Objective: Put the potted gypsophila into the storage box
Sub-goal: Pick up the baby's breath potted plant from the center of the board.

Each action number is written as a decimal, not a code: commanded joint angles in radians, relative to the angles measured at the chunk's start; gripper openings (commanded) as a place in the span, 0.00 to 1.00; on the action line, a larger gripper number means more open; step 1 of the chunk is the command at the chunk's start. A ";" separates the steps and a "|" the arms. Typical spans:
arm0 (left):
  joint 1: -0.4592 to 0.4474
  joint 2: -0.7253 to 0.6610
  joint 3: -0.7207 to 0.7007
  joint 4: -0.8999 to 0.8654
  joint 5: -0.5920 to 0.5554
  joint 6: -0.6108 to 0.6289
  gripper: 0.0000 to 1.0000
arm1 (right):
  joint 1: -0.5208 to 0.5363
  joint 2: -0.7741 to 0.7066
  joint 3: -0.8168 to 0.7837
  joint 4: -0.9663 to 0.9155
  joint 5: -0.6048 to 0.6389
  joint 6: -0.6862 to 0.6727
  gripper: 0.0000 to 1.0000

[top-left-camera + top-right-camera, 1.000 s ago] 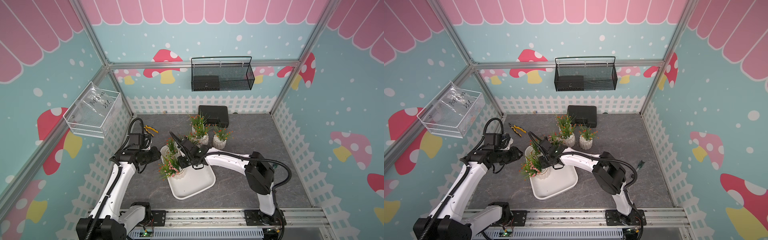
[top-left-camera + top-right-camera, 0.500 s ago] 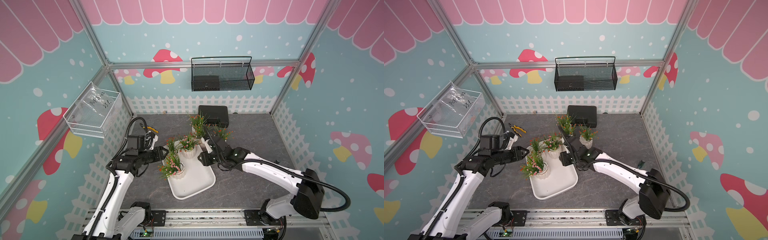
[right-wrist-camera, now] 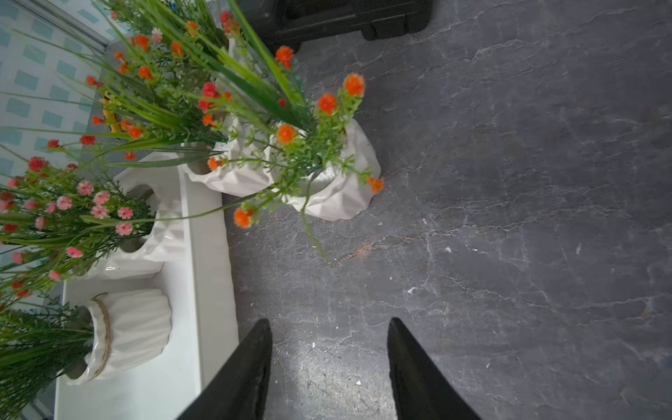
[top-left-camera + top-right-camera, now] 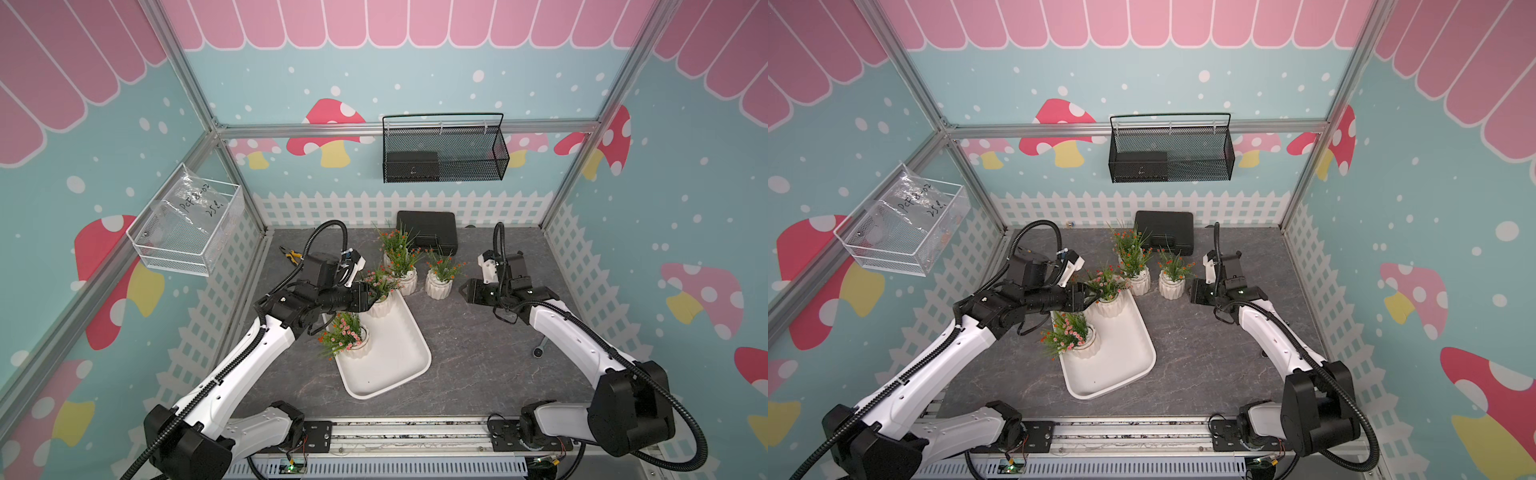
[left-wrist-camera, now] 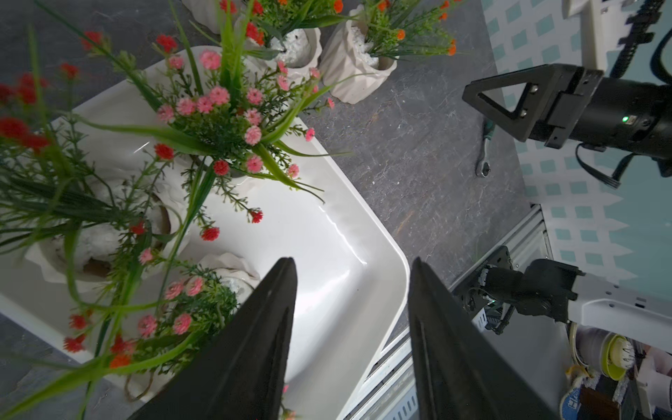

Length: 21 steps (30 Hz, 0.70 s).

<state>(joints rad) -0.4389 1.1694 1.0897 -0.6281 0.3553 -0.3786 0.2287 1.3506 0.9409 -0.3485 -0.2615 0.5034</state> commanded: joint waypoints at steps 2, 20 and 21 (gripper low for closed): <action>0.011 0.034 0.020 0.037 0.014 -0.022 0.51 | -0.037 0.083 0.020 0.043 -0.067 -0.018 0.51; 0.011 0.038 -0.045 0.133 0.110 -0.046 0.50 | -0.055 0.359 0.202 0.100 -0.116 0.001 0.39; 0.011 0.036 -0.055 0.149 0.121 -0.049 0.50 | -0.055 0.372 0.214 0.099 -0.117 0.001 0.38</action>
<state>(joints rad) -0.4324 1.2190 1.0595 -0.5362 0.4332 -0.4164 0.1772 1.6905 1.1149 -0.2638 -0.3634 0.5030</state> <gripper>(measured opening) 0.503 0.389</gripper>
